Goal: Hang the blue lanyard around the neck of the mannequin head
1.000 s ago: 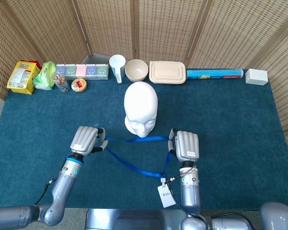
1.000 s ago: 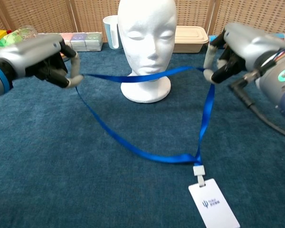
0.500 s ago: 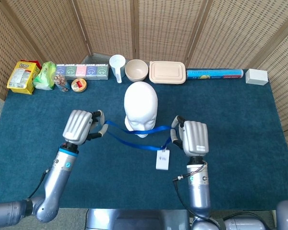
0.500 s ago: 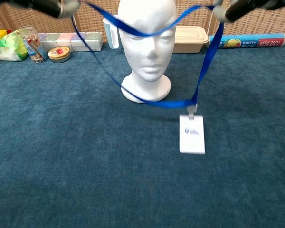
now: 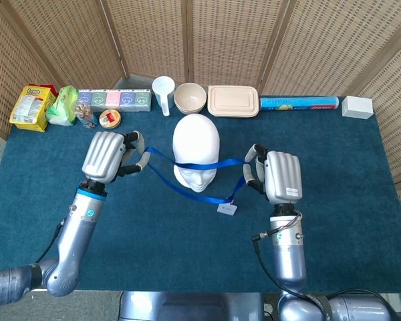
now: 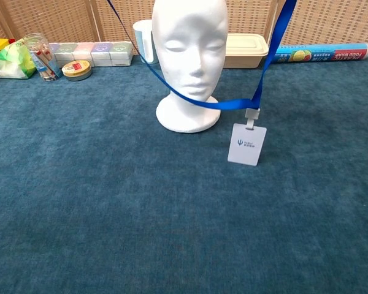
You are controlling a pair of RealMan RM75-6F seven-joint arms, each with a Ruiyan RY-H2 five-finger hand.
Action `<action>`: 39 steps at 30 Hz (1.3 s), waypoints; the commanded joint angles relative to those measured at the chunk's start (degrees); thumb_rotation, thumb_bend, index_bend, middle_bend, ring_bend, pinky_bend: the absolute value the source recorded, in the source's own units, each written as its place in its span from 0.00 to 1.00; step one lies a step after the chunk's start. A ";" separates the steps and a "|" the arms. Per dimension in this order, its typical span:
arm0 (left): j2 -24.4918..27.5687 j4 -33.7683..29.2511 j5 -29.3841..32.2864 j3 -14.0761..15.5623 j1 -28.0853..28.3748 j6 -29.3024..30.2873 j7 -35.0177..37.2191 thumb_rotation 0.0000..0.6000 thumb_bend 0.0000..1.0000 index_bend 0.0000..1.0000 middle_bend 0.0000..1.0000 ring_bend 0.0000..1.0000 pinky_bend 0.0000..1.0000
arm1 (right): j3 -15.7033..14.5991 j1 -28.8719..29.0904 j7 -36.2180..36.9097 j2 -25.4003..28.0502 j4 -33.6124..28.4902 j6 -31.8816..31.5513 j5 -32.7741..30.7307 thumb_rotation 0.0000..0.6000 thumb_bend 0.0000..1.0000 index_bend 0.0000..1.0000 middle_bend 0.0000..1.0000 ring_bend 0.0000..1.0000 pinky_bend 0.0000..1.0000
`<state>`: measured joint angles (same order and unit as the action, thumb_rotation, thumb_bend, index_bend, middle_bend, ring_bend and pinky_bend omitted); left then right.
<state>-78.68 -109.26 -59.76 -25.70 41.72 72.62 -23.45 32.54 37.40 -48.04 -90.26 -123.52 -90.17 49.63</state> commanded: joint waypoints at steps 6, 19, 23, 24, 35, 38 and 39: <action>1.13 2.39 3.72 -1.57 1.91 -1.40 0.29 0.86 0.42 0.64 1.00 1.00 1.00 | 3.11 3.18 2.00 1.85 1.88 3.13 -4.89 1.00 0.49 0.63 0.89 1.00 1.00; 1.47 7.62 9.20 -3.21 4.67 -4.02 2.47 0.86 0.42 0.64 1.00 1.00 1.00 | 6.37 7.91 6.57 4.36 6.19 8.51 -13.41 1.00 0.49 0.63 0.89 1.00 1.00; 1.21 9.95 11.80 -3.67 5.81 -5.34 3.00 0.86 0.42 0.64 1.00 1.00 1.00 | 6.67 9.73 8.25 4.82 8.97 10.72 -14.89 1.00 0.49 0.63 0.89 1.00 1.00; 1.04 10.69 12.39 -3.78 6.21 -5.74 3.22 0.86 0.42 0.64 1.00 1.00 1.00 | 6.78 10.13 9.15 5.01 9.75 11.57 -15.16 1.00 0.49 0.63 0.89 1.00 1.00; -1.34 16.31 15.31 -3.84 8.53 -6.60 4.66 0.87 0.42 0.64 1.00 1.00 1.00 | 6.66 12.20 15.98 6.72 15.75 16.68 -15.49 1.00 0.49 0.64 0.90 1.00 1.00; -2.29 18.32 16.06 -3.98 9.32 -6.73 5.00 0.86 0.42 0.64 1.00 1.00 1.00 | 6.49 12.86 18.05 6.80 18.09 17.73 -15.26 1.00 0.49 0.64 0.90 1.00 1.00; -2.52 18.81 16.26 -3.99 9.54 -6.82 5.07 0.86 0.42 0.64 1.00 1.00 1.00 | 6.41 13.06 18.58 6.84 18.68 18.02 -15.15 1.00 0.49 0.64 0.90 1.00 1.00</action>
<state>-80.84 -90.89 -43.83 -29.64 50.91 65.93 -18.55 39.09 50.03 -30.25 -83.56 -105.66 -72.74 34.30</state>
